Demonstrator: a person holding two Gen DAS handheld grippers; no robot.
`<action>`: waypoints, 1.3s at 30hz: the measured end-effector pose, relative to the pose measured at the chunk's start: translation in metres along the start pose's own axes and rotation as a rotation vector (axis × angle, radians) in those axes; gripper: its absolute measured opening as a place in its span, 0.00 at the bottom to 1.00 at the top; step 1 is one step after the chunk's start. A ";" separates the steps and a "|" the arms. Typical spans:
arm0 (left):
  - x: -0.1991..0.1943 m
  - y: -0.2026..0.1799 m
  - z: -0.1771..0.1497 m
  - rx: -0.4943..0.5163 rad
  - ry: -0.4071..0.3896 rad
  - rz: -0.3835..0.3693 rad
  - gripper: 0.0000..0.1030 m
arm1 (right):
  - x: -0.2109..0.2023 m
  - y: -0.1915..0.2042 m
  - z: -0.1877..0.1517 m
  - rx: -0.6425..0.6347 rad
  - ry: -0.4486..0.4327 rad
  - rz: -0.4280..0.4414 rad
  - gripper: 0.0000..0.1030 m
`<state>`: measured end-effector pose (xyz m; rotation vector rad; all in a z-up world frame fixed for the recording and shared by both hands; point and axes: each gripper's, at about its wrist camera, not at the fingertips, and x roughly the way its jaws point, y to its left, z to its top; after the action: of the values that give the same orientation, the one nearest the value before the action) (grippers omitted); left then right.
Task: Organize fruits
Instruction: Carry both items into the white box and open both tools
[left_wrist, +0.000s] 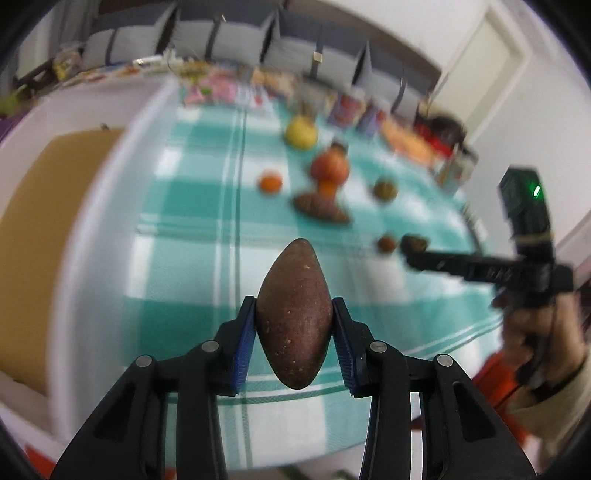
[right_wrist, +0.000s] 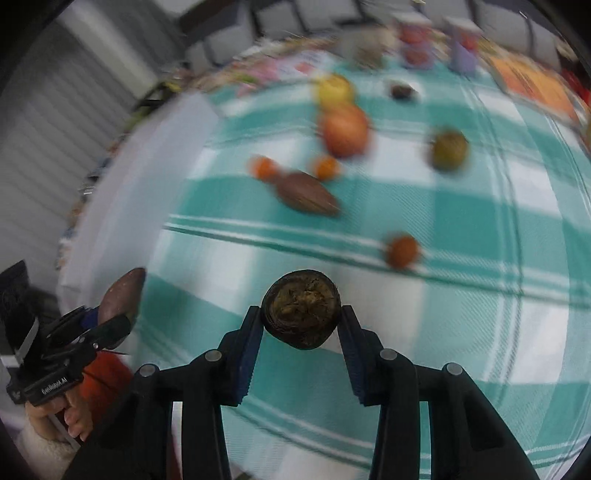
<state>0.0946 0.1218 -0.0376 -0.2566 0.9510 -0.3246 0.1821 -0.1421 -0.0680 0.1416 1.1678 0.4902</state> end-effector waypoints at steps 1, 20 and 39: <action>-0.018 0.007 0.008 -0.015 -0.031 -0.005 0.39 | -0.007 0.017 0.007 -0.028 -0.015 0.025 0.41; -0.077 0.220 -0.010 -0.315 -0.029 0.439 0.41 | 0.117 0.318 0.034 -0.391 0.116 0.227 0.41; -0.101 0.053 0.025 -0.141 -0.402 0.215 0.89 | -0.056 0.166 0.010 -0.349 -0.473 -0.144 1.00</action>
<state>0.0690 0.2111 0.0338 -0.3314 0.5965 -0.0043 0.1250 -0.0179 0.0421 -0.1241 0.6135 0.4927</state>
